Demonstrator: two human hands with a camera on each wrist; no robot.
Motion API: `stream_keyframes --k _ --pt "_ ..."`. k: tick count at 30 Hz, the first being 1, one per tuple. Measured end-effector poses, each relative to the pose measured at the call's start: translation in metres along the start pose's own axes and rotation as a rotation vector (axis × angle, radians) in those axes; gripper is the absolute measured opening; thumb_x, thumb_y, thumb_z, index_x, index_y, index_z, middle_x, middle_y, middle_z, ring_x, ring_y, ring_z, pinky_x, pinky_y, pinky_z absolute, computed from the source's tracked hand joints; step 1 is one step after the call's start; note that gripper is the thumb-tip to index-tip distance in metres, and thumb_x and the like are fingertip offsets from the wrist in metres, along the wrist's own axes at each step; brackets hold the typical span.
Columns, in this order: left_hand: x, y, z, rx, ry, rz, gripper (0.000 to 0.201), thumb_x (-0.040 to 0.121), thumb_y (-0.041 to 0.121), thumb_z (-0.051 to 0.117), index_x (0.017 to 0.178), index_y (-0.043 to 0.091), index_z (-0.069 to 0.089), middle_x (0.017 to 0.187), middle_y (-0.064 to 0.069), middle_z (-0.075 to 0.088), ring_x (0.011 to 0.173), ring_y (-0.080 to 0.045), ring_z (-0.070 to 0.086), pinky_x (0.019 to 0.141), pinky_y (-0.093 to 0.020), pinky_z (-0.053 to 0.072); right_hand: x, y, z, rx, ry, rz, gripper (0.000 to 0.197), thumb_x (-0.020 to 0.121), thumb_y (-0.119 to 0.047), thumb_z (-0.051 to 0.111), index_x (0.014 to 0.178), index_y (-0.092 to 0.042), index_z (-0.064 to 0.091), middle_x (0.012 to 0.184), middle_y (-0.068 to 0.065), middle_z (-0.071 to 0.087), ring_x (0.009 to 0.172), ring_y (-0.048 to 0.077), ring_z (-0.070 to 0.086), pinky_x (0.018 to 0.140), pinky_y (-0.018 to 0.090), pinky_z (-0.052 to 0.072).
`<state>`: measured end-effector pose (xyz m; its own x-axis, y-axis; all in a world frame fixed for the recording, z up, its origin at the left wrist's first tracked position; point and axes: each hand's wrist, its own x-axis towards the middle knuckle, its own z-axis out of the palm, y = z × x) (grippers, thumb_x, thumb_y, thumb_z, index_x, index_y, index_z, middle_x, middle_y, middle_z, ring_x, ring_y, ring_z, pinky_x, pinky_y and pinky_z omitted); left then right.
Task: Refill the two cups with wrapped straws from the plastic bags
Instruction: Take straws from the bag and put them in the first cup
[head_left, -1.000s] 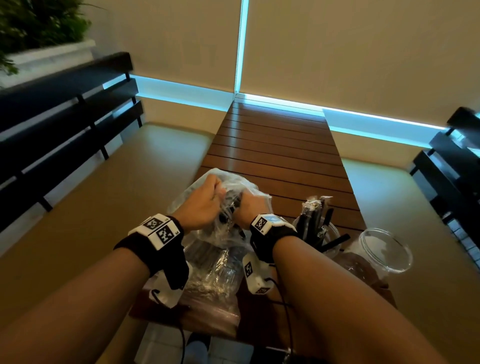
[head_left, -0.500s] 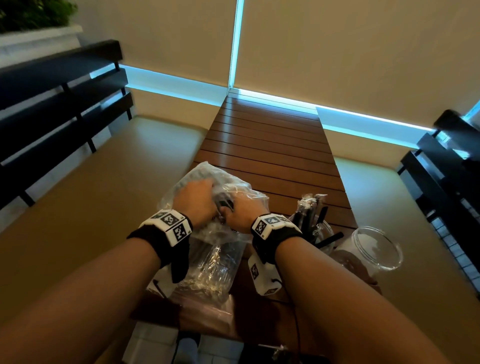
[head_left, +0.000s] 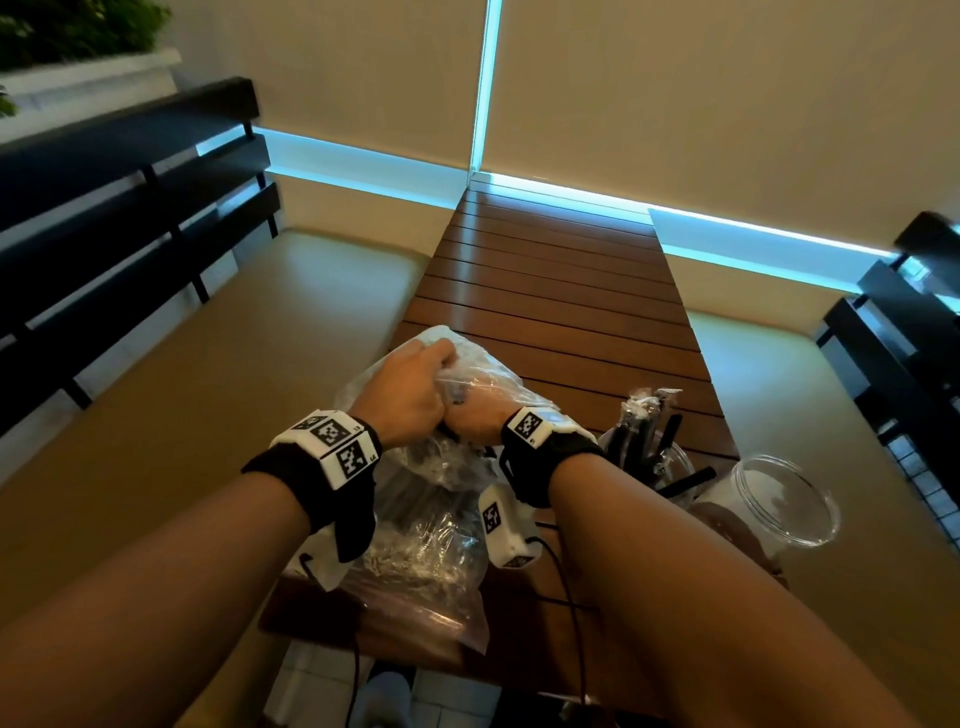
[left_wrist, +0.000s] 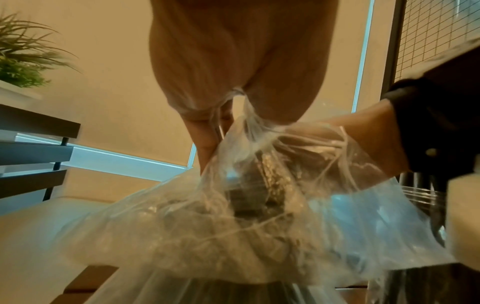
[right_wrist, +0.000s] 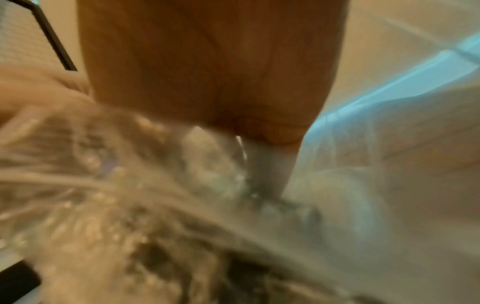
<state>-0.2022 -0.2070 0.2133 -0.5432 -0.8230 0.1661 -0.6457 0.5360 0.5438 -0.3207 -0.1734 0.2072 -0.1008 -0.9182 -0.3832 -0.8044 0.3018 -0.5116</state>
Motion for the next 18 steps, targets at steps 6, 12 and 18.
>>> stream_keyframes --k 6,12,18 --pt "0.0 -0.001 0.004 -0.044 0.009 0.014 0.021 0.09 0.01 0.06 0.109 0.02 0.058 0.11 -0.003 0.058 0.094 -0.015 0.047 0.08 -0.026 0.037 0.012 0.0 -0.003 0.049 -0.07 0.052 0.043 0.098 -0.022 0.057 0.136 -0.003 0.052 0.14 0.017 0.053 0.13 0.031 0.05 0.102 0.034 0.041" --pt "0.001 0.001 0.002 -0.05 0.019 0.016 0.012 0.091 0.012 0.059 0.1 0.018 0.059 0.1 0.0 0.062 0.086 -0.014 0.051 0.074 -0.025 0.037 0.012 -0.006 -0.008 -0.061 -0.031 0.065 0.04 0.1 -0.013 0.05 0.138 0.0 0.049 0.13 0.009 0.054 0.111 0.02 0.049 0.098 0.03 0.038" --pt "0.007 0.01 0.003 -0.105 0.093 -0.001 0.025 0.089 -0.003 0.052 0.107 0.01 0.064 0.1 -0.007 0.063 0.086 -0.016 0.05 0.074 -0.023 0.036 0.003 -0.006 -0.016 -0.196 0.024 -0.021 0.028 0.093 -0.019 0.059 0.121 -0.013 0.059 0.102 0.004 0.059 0.099 0.021 0.059 0.084 0.03 0.047"
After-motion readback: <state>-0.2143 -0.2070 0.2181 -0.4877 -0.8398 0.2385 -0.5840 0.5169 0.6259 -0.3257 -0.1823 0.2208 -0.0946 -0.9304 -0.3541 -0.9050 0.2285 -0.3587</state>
